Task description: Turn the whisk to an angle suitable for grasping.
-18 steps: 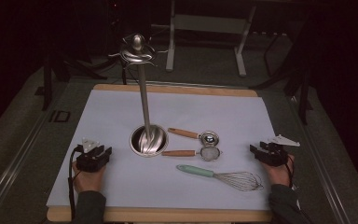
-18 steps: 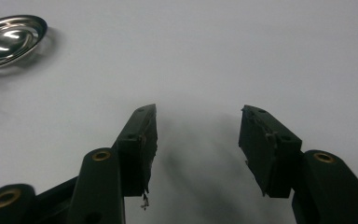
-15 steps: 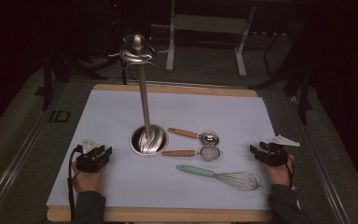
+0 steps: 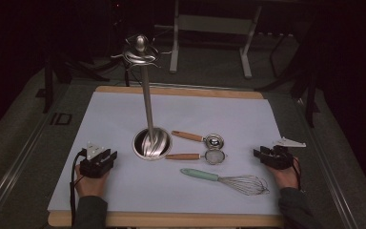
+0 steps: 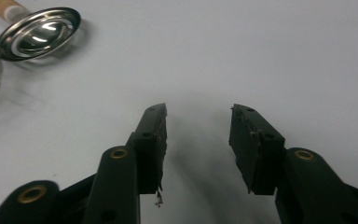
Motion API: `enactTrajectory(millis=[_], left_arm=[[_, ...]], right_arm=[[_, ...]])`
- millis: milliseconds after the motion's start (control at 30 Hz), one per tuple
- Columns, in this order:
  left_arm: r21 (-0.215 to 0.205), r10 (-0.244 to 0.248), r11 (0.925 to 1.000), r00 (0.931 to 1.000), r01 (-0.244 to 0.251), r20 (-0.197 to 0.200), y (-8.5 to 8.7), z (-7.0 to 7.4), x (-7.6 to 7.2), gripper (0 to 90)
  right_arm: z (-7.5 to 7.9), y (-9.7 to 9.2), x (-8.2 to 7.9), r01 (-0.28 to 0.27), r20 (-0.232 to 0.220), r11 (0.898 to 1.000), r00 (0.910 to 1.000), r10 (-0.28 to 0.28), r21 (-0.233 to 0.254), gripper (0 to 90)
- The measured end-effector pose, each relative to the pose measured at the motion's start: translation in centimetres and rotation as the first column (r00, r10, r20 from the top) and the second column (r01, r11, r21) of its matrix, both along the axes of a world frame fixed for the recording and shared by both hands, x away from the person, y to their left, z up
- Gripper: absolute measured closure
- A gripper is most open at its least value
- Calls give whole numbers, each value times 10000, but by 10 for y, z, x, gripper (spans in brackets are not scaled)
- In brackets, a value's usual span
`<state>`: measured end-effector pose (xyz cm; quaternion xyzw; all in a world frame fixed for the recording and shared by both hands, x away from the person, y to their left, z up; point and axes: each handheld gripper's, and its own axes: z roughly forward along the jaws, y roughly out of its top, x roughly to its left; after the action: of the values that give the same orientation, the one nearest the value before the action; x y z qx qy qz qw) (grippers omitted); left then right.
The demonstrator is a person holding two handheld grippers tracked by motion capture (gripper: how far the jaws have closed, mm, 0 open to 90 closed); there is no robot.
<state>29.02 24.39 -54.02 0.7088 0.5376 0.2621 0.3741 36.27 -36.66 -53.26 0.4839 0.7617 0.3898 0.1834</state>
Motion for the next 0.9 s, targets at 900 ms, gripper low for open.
enactTrajectory(millis=[900], left_arm=[[76, 124, 9999, 9999, -124, 8, -1, 0, 0, 647]], right_arm=[[77, 90, -30, -3755, -7, 9134, 9249, 3802, -1571, 640]])
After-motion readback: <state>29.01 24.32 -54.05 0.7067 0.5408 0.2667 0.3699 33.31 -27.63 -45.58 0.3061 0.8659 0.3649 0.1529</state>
